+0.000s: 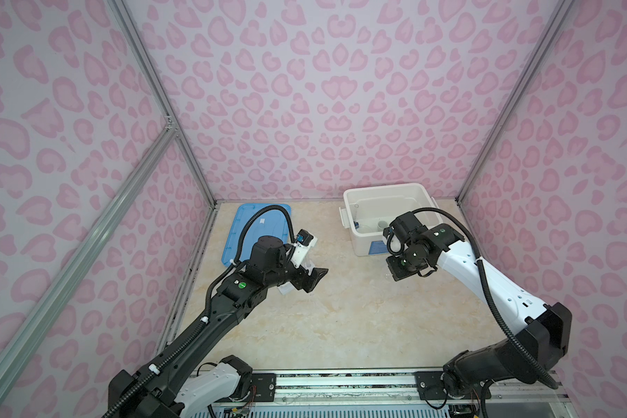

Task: Organize the chemistry lab equipment
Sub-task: 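Lift the clear cup with the right gripper and carry it over the bin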

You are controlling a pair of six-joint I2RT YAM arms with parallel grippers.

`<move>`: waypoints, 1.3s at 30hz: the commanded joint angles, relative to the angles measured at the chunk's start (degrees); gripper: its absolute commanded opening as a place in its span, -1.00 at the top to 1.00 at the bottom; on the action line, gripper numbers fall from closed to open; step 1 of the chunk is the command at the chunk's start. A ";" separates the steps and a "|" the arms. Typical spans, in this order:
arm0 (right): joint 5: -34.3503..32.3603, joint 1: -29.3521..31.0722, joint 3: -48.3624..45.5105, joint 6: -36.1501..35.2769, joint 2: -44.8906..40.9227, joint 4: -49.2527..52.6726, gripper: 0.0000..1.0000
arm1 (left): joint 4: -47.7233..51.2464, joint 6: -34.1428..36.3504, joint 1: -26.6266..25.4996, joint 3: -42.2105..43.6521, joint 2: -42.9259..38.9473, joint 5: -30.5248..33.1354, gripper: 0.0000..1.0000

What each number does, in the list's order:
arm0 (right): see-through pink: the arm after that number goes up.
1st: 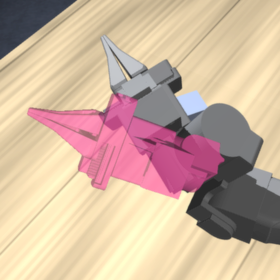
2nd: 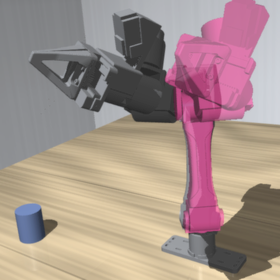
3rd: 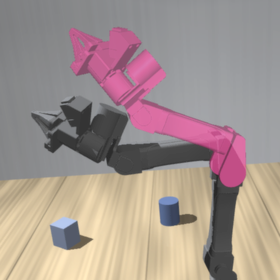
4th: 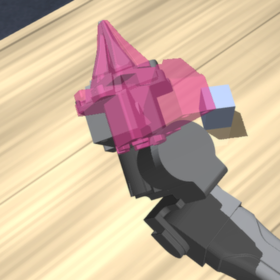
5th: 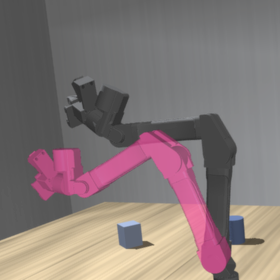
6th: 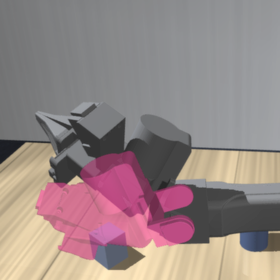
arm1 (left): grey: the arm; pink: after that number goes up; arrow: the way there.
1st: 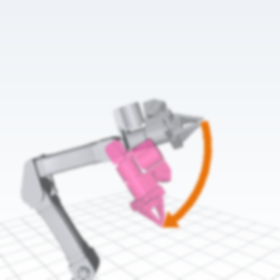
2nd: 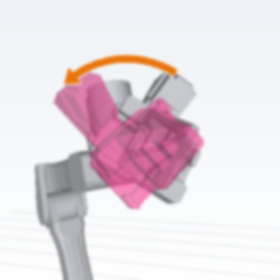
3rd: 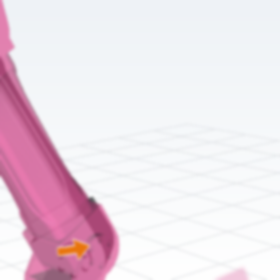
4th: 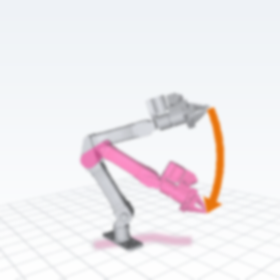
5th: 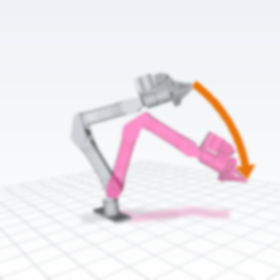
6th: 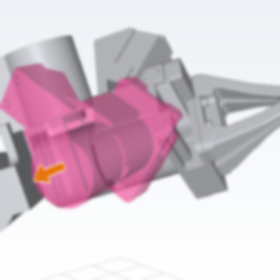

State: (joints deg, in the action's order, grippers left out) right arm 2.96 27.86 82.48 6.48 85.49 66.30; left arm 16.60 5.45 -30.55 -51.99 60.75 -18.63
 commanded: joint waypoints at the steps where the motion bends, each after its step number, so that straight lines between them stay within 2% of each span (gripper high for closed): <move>1: -3.19 -1.20 4.41 -3.51 1.87 3.17 0.95 | -0.68 0.40 0.05 -0.05 -0.61 0.03 -0.89; 6: -6.08 -4.28 11.46 -5.24 4.09 2.95 0.96 | -0.54 0.87 0.05 0.21 -1.41 1.59 -0.89; 20: -5.48 -13.18 26.35 -10.12 14.99 -2.00 0.96 | -0.25 0.88 0.13 0.73 -2.04 2.78 -0.89; 32: -6.46 -17.62 40.31 -10.63 27.98 -2.42 0.96 | -0.33 0.87 0.74 1.01 -2.13 3.34 -0.89; 39: -4.87 -19.89 44.52 -9.65 34.91 -3.60 0.97 | -0.30 0.97 0.91 1.36 -2.26 2.90 -0.89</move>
State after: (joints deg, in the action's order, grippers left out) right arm -2.85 8.47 126.26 -3.60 118.67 63.37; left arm 17.06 5.98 -29.67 -50.89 58.92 -15.40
